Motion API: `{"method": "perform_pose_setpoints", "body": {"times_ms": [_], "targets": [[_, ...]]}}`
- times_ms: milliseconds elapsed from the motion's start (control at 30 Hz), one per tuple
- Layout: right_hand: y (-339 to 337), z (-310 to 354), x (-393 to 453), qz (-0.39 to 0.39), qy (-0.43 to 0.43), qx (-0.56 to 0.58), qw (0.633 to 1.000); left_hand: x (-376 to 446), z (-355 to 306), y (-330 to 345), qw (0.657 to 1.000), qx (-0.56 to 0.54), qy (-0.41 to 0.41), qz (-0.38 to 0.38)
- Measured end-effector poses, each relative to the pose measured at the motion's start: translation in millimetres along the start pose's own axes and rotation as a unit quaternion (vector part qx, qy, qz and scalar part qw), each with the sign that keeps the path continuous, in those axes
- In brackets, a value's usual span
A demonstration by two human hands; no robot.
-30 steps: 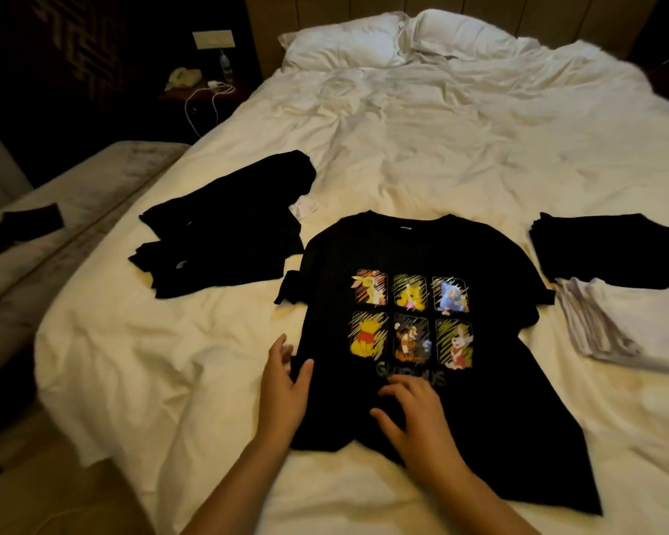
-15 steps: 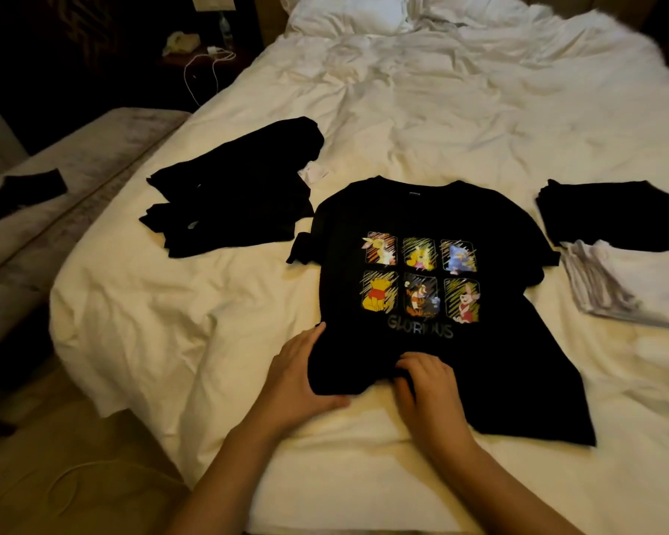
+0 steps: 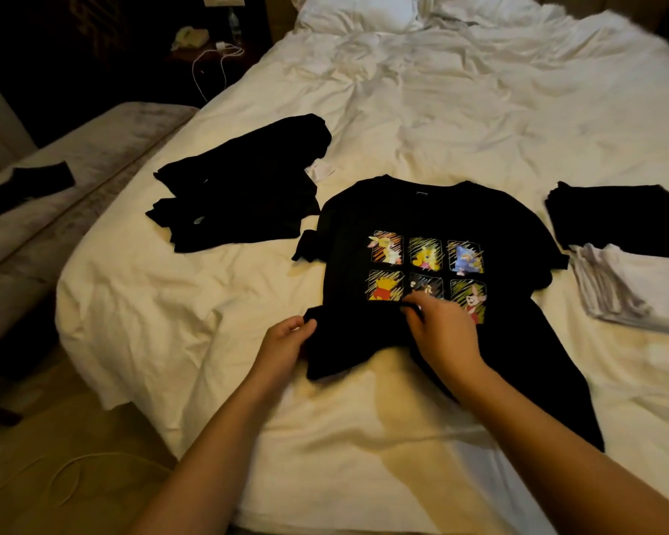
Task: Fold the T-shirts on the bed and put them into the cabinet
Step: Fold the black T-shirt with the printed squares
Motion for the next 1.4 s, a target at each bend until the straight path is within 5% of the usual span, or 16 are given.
{"method": "perform_pose_setpoints", "body": {"times_ms": [233, 333, 400, 500, 633, 800, 900, 1000, 1067, 1267, 1400], "targets": [[26.0, -12.5, 40.1, 0.101, 0.045, -0.153, 0.982, 36.7, -11.1, 5.0, 0.993, 0.066, -0.047, -0.09], [29.8, -17.3, 32.3, 0.08, 0.066, -0.15, 0.983, 31.9, -19.1, 6.6, 0.957, 0.213, 0.064, -0.185], [30.1, -18.5, 18.3, 0.068, 0.059, -0.111, 0.99, 15.9, -28.9, 16.4, 0.891, 0.326, 0.228, -0.217], [28.0, -22.9, -12.6, 0.064, 0.05, -0.058, 0.995, 0.0, -26.2, 46.8, 0.776, 0.453, 0.429, -0.095], [34.4, -39.4, -56.4, 0.067, 0.028, -0.084, 0.994, 3.4, 7.9, 71.7, 0.725, 0.56, 0.401, 0.029], [30.5, -54.9, -71.9, -0.016, -0.008, -0.107, 0.994, 6.1, 4.9, 54.4, 0.754, 0.548, 0.361, -0.028], [21.5, -54.7, -70.1, -0.061, -0.03, -0.073, 0.995, 8.1, 1.5, 42.0, 0.773, 0.523, 0.358, 0.005], [11.8, -47.4, -69.3, -0.076, -0.052, -0.032, 0.995, 3.9, -6.2, 30.1, 0.753, 0.528, 0.389, 0.055], [5.6, -40.1, -67.8, -0.042, -0.066, 0.024, 0.997, -6.9, -13.1, 25.8, 0.744, 0.535, 0.39, 0.087], [-15.9, -33.8, -66.5, 0.14, 0.055, 0.206, 0.967, -34.4, -31.7, 11.2, 0.793, 0.509, 0.316, 0.114], [-18.6, -18.9, -73.3, 0.23, 0.027, 0.193, 0.953, -55.3, -26.9, 3.5, 0.769, 0.564, 0.263, 0.146]]}}
Point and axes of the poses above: each hand's wrist, its own x-axis towards the middle knuckle, its own y-axis out of the palm, z = x × y, the point moved 4 cm from there along x, towards the middle knuckle, and after that the axes turned 1 degree about -y, right-handed, at the moved point
